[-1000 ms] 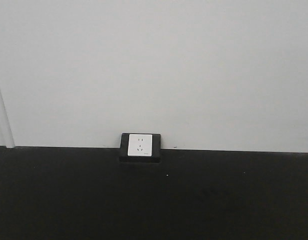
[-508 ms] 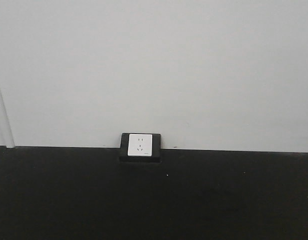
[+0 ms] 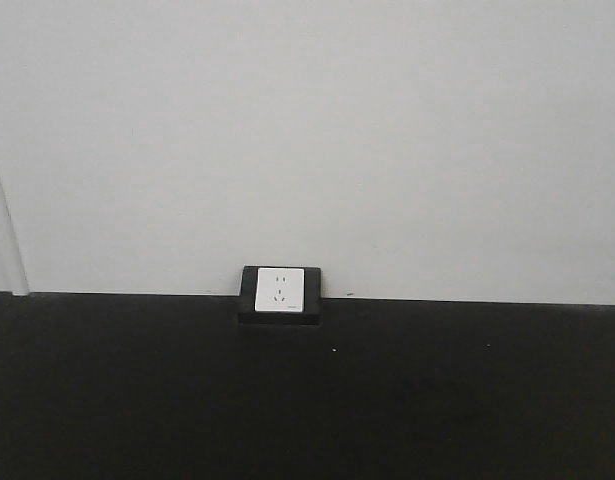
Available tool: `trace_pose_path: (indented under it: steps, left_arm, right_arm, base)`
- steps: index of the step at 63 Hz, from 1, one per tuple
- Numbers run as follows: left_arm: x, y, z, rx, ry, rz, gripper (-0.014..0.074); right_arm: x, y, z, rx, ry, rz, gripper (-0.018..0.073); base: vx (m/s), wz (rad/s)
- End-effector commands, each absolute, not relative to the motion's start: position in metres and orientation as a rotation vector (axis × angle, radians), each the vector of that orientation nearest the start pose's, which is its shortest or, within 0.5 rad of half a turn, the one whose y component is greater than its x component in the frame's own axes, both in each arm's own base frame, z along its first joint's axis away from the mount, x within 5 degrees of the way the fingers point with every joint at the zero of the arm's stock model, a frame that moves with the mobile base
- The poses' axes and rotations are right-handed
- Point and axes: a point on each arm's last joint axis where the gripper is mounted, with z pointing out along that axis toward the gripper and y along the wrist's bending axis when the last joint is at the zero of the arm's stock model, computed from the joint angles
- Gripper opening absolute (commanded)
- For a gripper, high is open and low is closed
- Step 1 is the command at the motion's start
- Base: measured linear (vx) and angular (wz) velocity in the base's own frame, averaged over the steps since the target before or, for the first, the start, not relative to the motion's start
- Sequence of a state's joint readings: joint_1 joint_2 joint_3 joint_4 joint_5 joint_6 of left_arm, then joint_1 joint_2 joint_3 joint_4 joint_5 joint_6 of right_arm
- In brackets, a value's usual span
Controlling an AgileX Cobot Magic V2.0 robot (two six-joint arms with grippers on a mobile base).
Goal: Wipe beaker with gray cloth and return to tray
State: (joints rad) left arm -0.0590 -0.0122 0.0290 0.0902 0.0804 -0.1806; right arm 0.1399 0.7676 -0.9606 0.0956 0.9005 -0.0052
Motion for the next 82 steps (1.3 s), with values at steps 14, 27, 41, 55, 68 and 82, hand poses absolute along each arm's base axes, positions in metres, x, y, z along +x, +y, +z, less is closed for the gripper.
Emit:
trace_pose_path:
  steps: [14, 27, 41, 55, 68, 82]
  left_arm:
    - [0.056, -0.003, 0.195, -0.039, 1.514, -0.131, -0.0003]
    - [0.056, -0.003, 0.195, -0.039, 1.514, -0.131, -0.0003]
    - [0.056, -0.003, 0.195, -0.039, 1.514, -0.131, -0.0003]
    - [0.056, -0.003, 0.195, -0.039, 1.514, -0.131, -0.0003]
    - [0.056, -0.003, 0.195, -0.039, 1.514, -0.131, -0.0003]
    - [0.056, -0.003, 0.195, -0.039, 1.514, -0.131, -0.0003]
  right_arm:
    - [0.132, 0.025, 0.399, -0.135, 2.09, 0.186, -0.0012]
    - [0.132, 0.025, 0.399, -0.135, 2.09, 0.186, -0.0012]
    - [0.129, 0.019, 0.401, -0.15, 2.056, 0.106, -0.0012]
    - [0.098, 0.012, 0.369, -0.156, 1.727, 0.037, -0.0011]
    - [0.075, 0.004, 0.3, -0.073, 1.515, 0.004, -0.0011]
    - [0.054, -0.002, 0.232, 0.048, 1.467, -0.017, -0.0011]
  base:
    - [0.0, 0.0]
    - [0.0, 0.0]
    - [0.0, 0.0]
    - [0.0, 0.0]
    - [0.0, 0.0]
    - [0.0, 0.0]
